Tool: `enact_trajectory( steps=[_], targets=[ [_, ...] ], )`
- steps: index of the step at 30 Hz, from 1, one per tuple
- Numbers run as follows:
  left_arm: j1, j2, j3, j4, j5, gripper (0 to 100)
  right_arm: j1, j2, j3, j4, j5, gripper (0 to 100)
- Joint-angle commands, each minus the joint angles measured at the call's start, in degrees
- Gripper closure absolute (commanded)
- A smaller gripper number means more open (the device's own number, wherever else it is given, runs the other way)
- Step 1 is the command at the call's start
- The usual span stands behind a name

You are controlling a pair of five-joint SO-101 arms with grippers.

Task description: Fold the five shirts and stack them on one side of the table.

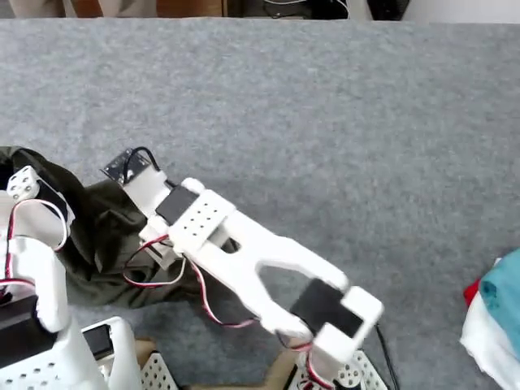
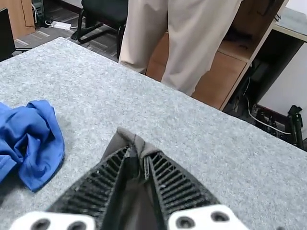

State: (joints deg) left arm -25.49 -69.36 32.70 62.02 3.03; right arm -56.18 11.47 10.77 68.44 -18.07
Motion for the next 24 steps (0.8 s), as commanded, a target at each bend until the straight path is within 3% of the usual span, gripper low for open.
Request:
enact_trajectory(
  steps=[1, 5, 10, 16, 24],
  targets=[
    [-0.53, -0.48, 0.79, 0.18, -0.26, 98, -0.57, 3.12, -0.31, -2.9, -1.32, 78.2],
    [-0.44, -0.48, 2.02, 0.18, -0.26, 98, -0.48, 6.2, -0.31, -4.92, -1.23, 80.9],
    [-0.44, -0.48, 2.2, 0.18, -0.26, 98, -0.13, 9.8, -0.13, -4.84, 0.44, 99.3],
    [-0.62, -0.48, 2.64, 1.23, -0.44, 98, 3.38, 11.21, -0.31, -0.26, 2.81, 99.4],
    [-0.79, -0.48, 7.56, 2.99, -0.62, 98, 17.1, 6.99, -4.88, 11.16, 2.99, 99.4]
  ],
)
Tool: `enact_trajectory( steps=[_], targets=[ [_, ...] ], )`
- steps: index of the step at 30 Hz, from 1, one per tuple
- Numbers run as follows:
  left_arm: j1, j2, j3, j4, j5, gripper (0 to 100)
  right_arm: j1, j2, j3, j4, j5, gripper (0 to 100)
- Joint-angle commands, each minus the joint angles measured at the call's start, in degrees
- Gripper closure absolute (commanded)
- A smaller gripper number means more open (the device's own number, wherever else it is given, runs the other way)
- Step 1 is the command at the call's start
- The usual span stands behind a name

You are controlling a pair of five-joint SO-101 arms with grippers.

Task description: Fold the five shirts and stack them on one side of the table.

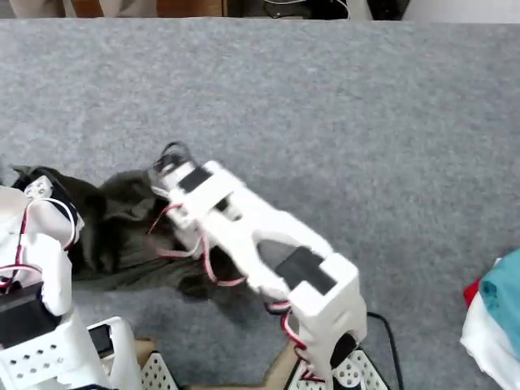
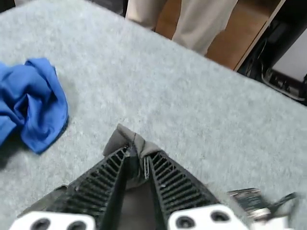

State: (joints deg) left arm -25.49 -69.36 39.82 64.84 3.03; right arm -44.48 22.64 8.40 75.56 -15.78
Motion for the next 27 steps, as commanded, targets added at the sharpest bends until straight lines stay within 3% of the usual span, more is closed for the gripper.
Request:
enact_trajectory(
  steps=[1, 7, 12, 17, 21, 27],
  targets=[
    [-0.79, -0.48, 0.7, 0.18, -0.53, 98, 6.99, -5.05, -2.77, 5.1, 1.05, 99.4],
    [-0.26, -0.48, 0.7, 4.13, -0.35, 98, 12.7, -10.86, -2.59, 8.79, 6.24, 99.5],
    [-0.26, -0.48, 3.87, 5.45, -0.44, 98, 12.18, -14.99, -3.21, 10.9, 8.35, 98.9],
    [-0.35, -0.48, 4.84, 5.71, -0.44, 98, 10.95, -17.01, -7.78, 18.02, 1.05, 79.7],
    [-0.35, -0.48, 4.92, 5.71, -0.35, 98, 10.68, -17.01, -10.77, 21.54, 2.46, 68.0],
    [-0.35, -0.48, 4.57, 5.71, -0.53, 98, 5.32, -16.92, -14.2, 20.84, 0.88, 75.3]
  ],
)
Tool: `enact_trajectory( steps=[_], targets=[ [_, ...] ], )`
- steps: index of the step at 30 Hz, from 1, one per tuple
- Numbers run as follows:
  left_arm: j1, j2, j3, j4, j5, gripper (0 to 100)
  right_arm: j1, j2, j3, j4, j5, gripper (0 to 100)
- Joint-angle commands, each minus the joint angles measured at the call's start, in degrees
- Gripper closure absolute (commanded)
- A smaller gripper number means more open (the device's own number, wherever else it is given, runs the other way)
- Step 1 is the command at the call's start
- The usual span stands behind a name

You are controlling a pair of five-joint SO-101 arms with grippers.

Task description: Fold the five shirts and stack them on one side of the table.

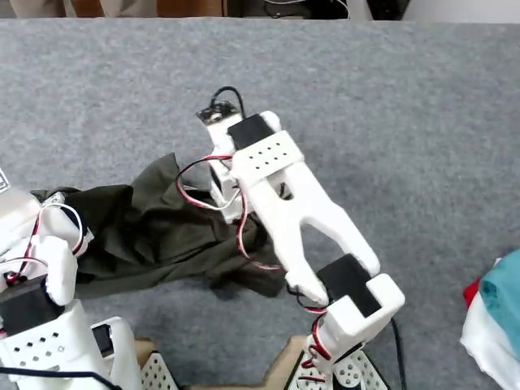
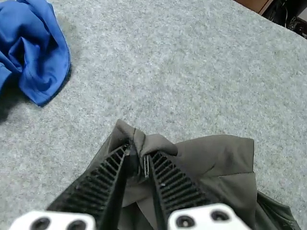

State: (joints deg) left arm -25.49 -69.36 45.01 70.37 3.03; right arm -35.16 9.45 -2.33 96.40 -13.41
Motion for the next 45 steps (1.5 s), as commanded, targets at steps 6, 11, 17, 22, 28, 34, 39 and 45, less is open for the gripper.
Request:
enact_trajectory(
  steps=[6, 11, 17, 22, 28, 34, 39, 45],
  targets=[
    [-0.35, -0.48, -0.7, 0.18, -0.53, 98, -12.09, -2.59, -2.95, -10.46, -8.09, 93.1],
    [-0.79, -0.48, -0.7, 0.26, -0.35, 98, -12.97, 5.14, -2.51, -13.19, -8.44, 92.9],
    [-0.7, -0.48, -0.7, 0.18, -0.53, 98, -10.86, 12.35, -2.59, -13.01, -8.44, 87.2],
    [-0.53, -0.48, -0.7, 0.0, -0.62, 98, -9.63, 12.44, -2.51, -13.01, -8.44, 86.8],
    [-0.7, -0.48, -0.7, 0.09, -0.62, 98, -9.71, 12.79, -2.51, -13.36, -8.44, 86.8],
    [-0.7, -0.48, -0.7, 0.0, -0.62, 98, -12.62, 12.7, -2.51, -13.1, -7.91, 87.1],
    [-0.79, -0.48, -0.7, 0.18, -0.53, 98, -14.02, 12.44, -2.51, -13.1, -2.29, 86.9],
    [-0.88, -0.48, -0.7, 0.18, -0.26, 98, -14.64, 12.79, -3.3, -15.82, 19.16, 86.8]
  ],
)
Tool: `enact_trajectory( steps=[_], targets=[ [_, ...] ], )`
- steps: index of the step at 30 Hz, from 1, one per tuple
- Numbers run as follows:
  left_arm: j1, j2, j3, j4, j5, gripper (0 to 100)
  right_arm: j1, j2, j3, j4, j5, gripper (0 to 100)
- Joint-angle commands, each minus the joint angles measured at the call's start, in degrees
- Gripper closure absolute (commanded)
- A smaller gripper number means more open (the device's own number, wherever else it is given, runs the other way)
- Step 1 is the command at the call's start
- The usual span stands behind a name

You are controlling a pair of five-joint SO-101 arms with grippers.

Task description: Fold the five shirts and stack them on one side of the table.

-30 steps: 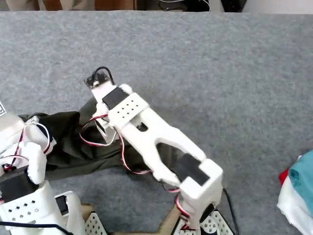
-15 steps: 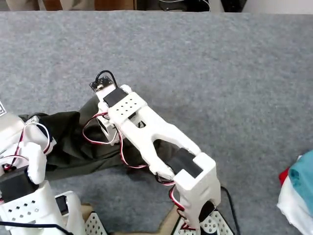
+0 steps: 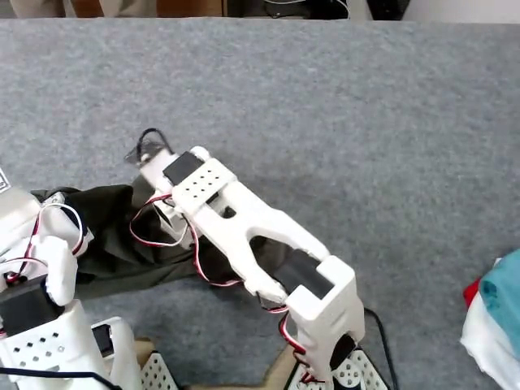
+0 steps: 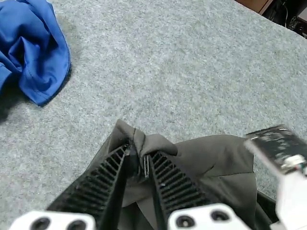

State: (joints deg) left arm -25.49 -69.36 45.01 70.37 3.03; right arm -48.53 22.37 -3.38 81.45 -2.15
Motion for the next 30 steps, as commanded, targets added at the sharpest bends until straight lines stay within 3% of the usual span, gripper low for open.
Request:
enact_trajectory(
  steps=[1, 14, 20, 30],
  targets=[
    [-0.88, -0.48, -0.7, 0.26, -0.18, 98, -1.71, -0.4, -2.24, -0.88, 8.0, 86.8],
    [-0.88, -0.48, -0.7, 0.18, -0.18, 98, -1.54, -0.57, -2.51, -0.09, 8.53, 86.2],
    [-0.88, -0.48, -0.35, 0.18, -0.26, 98, 2.15, -0.66, -2.68, 3.34, 9.58, 74.2],
    [-0.88, -0.48, -0.62, 0.18, -0.26, 98, -0.84, -3.03, -2.24, 3.16, 9.76, 76.9]
  ],
)
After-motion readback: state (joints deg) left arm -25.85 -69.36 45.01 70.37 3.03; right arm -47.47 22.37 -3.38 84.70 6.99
